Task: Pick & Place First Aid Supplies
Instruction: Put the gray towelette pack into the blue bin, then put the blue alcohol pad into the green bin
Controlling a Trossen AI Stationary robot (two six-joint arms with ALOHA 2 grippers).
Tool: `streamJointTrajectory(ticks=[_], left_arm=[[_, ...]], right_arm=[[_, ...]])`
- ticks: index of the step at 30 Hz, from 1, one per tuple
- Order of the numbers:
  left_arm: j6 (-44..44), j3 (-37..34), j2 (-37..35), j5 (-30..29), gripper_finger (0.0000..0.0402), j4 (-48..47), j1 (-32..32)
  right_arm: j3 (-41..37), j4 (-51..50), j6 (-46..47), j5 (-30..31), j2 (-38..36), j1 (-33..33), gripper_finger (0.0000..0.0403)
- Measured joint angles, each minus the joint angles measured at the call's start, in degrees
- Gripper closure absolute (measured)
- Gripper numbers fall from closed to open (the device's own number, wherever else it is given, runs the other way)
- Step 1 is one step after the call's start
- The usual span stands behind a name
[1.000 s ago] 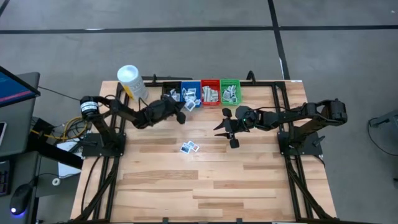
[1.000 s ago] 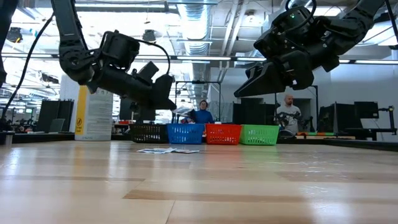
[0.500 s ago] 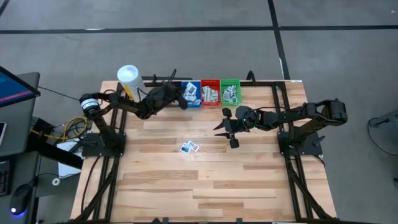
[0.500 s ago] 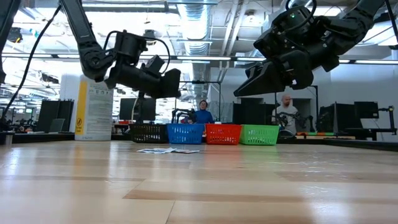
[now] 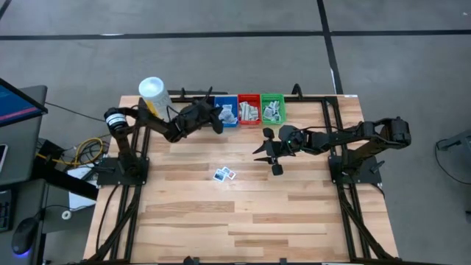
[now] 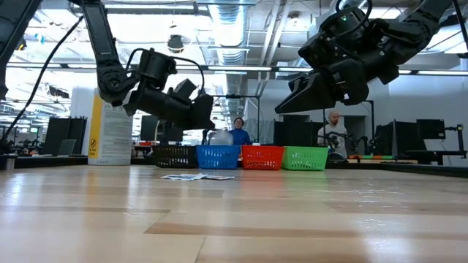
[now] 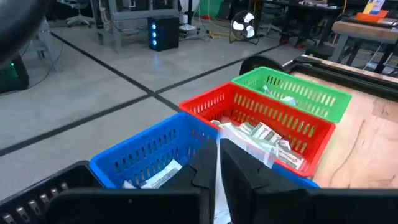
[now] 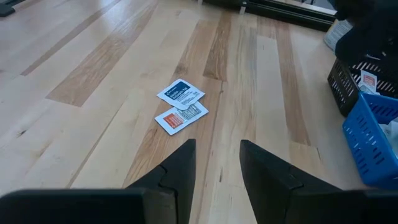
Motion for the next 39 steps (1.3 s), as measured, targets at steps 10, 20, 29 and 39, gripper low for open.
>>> streamJointTrajectory(ticks=[10, 20, 29, 39], left_arm=[[0.0, 0.0, 1.6, 0.1, 0.0316, 2.1, 0.0], [0.6, 0.0, 1.5, 1.2, 0.0298, 1.9, -3.2], [7.1, -1.0, 1.4, 7.6, 0.0298, -4.3, -16.9], [1.7, -8.8, 1.4, 7.6, 0.0298, -4.9, -33.0]], right_arm=[[0.0, 0.0, 0.0, 0.0, 0.0, 0.0, 0.0284], [0.0, -0.1, 0.0, 0.0, 0.0, 0.0, 0.0284], [0.0, -0.3, 0.0, 0.0, 0.0, 0.0, 0.0285], [0.0, -0.3, 0.0, 0.0, 0.0, 0.0, 0.0284]])
